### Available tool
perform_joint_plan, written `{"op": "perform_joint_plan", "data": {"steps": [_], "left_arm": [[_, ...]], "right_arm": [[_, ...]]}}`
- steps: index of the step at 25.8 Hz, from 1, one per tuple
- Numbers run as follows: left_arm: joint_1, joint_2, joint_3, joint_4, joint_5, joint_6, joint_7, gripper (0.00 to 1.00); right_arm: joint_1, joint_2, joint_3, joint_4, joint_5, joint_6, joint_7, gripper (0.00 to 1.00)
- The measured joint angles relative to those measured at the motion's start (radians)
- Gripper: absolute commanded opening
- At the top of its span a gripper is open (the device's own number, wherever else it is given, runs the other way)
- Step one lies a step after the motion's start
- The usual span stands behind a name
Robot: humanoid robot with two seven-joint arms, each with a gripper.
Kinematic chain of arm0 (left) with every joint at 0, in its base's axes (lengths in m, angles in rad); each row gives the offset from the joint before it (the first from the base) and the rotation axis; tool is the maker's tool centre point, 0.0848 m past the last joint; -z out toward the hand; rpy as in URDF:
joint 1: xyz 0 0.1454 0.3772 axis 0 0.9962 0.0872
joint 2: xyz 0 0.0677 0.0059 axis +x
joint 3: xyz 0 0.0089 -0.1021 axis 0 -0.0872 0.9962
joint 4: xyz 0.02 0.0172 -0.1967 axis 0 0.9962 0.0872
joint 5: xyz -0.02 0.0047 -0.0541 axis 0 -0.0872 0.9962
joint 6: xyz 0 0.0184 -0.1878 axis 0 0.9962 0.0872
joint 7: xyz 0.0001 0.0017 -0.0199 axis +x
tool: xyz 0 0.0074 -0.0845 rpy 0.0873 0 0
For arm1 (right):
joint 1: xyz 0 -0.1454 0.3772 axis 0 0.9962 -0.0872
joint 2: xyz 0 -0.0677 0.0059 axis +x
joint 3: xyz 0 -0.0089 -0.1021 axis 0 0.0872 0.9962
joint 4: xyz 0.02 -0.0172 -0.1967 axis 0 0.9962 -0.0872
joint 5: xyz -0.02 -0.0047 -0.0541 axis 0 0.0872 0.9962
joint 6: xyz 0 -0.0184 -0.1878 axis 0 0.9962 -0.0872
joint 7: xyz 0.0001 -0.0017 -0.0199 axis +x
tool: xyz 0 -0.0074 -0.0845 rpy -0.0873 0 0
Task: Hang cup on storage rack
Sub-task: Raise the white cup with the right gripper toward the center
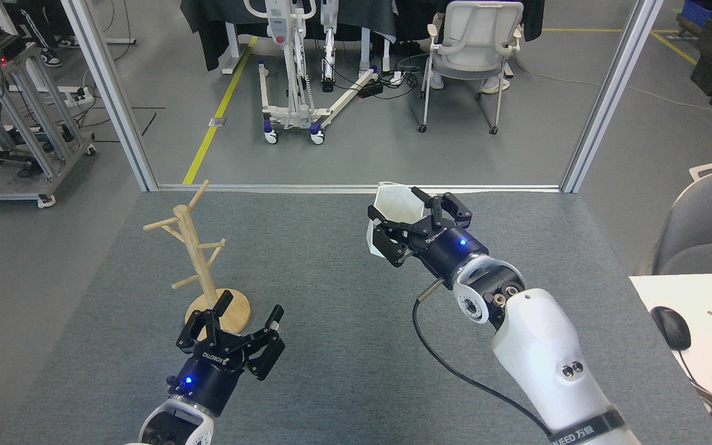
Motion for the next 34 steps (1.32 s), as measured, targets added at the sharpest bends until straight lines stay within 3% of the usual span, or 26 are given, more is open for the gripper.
{"op": "perform_joint_plan", "data": {"steps": [4,9,13,17,22,34], "left_arm": [[-0.003,-0.002,-0.017,0.003,0.0,0.018,-0.006,0.99],[-0.005,-0.005,-0.065,-0.01,0.002,0.097,-0.031,0.99],[-0.006,-0.015,-0.11,-0.028,0.021,0.198,-0.056,0.99],[-0.003,-0.033,-0.155,-0.04,0.061,0.302,-0.064,0.99],[0.011,-0.045,-0.174,-0.059,0.07,0.328,-0.058,0.99],[0.008,-0.06,-0.176,-0.033,0.074,0.224,-0.053,0.99]], "right_arm": [[-0.01,-0.016,0.027,-0.03,-0.041,-0.081,-0.001,0.34],[-0.01,-0.103,0.031,-0.039,-0.129,-0.287,-0.001,0.36],[-0.003,-0.173,-0.005,-0.017,-0.147,-0.463,0.0,0.37],[0.005,-0.21,-0.064,0.036,-0.149,-0.542,-0.006,0.37],[0.009,-0.22,-0.115,0.082,-0.15,-0.562,-0.009,0.39],[0.004,-0.188,-0.122,0.113,-0.145,-0.567,-0.009,0.39]]}}
